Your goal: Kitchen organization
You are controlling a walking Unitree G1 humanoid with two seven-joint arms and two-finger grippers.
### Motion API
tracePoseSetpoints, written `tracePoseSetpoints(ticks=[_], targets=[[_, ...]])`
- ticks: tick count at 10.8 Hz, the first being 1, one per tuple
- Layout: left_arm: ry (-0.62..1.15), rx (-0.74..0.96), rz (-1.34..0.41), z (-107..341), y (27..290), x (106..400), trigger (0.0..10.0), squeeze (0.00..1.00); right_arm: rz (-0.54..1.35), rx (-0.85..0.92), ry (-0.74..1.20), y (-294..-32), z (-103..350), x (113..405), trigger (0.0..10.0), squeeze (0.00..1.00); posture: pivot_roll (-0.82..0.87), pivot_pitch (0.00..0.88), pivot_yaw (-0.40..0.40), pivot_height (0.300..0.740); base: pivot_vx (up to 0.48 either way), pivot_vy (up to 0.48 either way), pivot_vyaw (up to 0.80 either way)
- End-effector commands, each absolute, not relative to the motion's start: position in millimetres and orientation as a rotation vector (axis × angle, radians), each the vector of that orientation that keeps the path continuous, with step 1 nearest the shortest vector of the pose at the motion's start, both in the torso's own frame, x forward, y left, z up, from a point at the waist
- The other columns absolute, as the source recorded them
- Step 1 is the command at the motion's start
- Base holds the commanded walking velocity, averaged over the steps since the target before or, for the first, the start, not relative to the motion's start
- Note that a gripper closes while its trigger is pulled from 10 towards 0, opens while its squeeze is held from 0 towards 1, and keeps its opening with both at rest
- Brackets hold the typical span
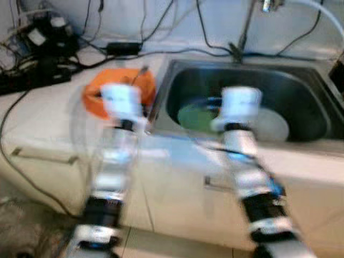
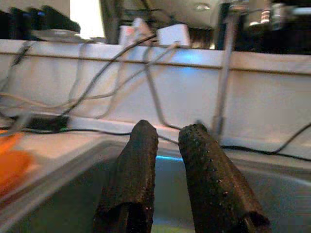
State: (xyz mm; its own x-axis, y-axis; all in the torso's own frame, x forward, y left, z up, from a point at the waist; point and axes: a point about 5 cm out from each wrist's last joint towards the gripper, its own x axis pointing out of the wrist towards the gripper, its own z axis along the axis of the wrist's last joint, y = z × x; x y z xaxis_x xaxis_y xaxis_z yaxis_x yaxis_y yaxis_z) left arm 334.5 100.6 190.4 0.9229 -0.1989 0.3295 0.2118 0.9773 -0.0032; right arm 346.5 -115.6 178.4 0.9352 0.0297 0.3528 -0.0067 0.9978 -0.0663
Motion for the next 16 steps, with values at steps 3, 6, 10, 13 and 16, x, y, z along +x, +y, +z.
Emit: tracePoseSetpoints(ticks=[3, 6, 10, 13, 16], targets=[[-0.356, -0.017, -0.177, 197.7, 112.7, 336.6, 10.0, 0.0, 0.058, -0.036, -0.374, -101.3, 182.3, 346.6, 10.0, 0.0, 0.14, 0.0, 0.034, 0.74, 0.3, 0.0, 0.0], [-0.374, -0.012, -0.225, 196.1, 107.1, 332.0, 10.0, 0.0, 0.055, -0.03, -0.37, -101.7, 181.2, 347.2, 10.0, 0.0, 0.14, 0.0, 0.033, 0.74, 0.101, 0.0, 0.0], [-0.374, -0.015, -0.252, 190.9, 99.5, 325.9, 10.0, 0.0, 0.052, -0.028, -0.364, -102.8, 177.0, 345.7, 10.0, 0.0, 0.14, 0.0, 0.033, 0.74, 0.0, 0.0, 0.0], [-0.382, -0.026, -0.26, 188.2, 97.6, 321.0, 10.0, 0.0, 0.042, -0.03, -0.356, -105.7, 174.5, 344.7, 10.0, 0.0, 0.14, 0.0, 0.038, 0.74, 0.0, 0.0, 0.0], [-0.385, -0.034, -0.257, 188.7, 98.1, 320.1, 10.0, 0.0, 0.044, -0.031, -0.35, -105.0, 172.6, 344.0, 10.0, 0.0, 0.14, 0.0, 0.034, 0.74, 0.0, 0.0, 0.0]])
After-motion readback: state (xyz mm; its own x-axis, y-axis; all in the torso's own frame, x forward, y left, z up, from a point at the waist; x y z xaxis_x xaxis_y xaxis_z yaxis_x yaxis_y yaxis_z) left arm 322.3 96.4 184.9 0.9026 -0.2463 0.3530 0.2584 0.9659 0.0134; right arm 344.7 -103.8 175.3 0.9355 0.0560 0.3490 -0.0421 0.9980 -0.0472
